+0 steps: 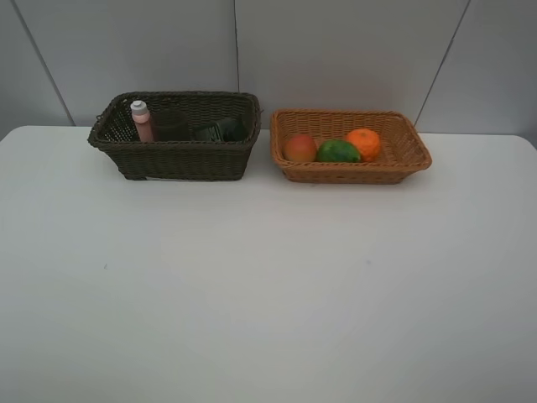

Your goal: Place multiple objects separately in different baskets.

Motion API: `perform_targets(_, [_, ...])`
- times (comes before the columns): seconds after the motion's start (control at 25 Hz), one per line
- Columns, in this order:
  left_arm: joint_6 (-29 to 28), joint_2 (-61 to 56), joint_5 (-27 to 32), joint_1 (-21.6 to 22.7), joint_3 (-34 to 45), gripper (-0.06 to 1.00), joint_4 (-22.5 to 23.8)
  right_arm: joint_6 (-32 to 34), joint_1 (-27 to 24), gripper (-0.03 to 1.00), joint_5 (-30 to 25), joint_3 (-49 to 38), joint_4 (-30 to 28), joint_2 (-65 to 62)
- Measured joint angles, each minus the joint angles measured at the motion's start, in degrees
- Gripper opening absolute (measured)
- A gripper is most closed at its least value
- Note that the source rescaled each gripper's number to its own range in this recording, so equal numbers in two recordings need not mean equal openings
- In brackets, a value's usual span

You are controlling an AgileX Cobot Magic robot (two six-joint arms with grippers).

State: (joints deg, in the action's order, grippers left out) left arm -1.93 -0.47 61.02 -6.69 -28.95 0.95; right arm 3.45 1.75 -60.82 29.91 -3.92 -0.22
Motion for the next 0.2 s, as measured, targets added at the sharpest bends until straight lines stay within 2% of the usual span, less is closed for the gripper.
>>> perform_targets(0.2, [0.0,0.0,0.0,0.4,0.0,1.0,0.0,0.0,0.0,1.0,0.0,0.0,0.0,0.0])
